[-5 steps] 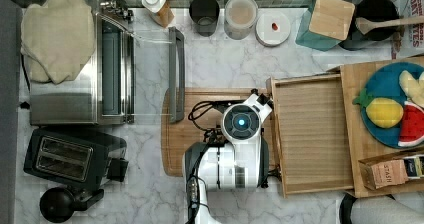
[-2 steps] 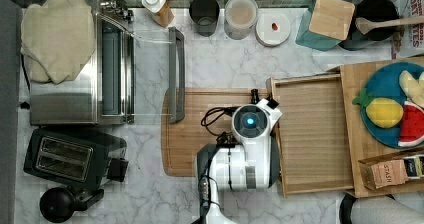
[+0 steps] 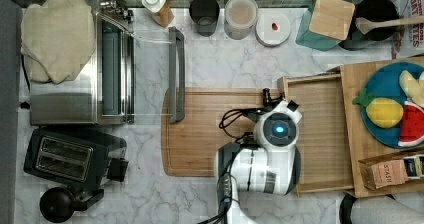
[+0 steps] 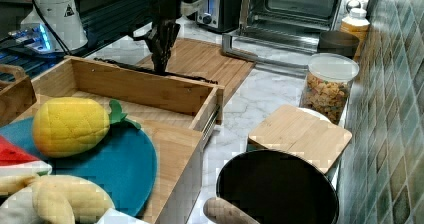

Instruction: Close the drawer.

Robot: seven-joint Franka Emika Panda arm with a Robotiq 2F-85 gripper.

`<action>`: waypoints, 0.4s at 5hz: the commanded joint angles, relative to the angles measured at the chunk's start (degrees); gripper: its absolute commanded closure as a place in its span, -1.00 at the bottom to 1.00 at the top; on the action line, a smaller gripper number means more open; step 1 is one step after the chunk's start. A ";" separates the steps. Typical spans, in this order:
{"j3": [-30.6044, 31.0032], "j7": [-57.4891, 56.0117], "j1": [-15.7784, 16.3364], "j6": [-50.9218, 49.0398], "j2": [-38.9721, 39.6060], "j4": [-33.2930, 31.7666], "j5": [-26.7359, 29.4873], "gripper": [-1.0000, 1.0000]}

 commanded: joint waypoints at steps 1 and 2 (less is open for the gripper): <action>-11.14 -16.86 -10.48 1.37 8.68 21.02 4.99 1.00; -12.17 -22.81 -14.16 0.31 13.10 27.72 9.59 1.00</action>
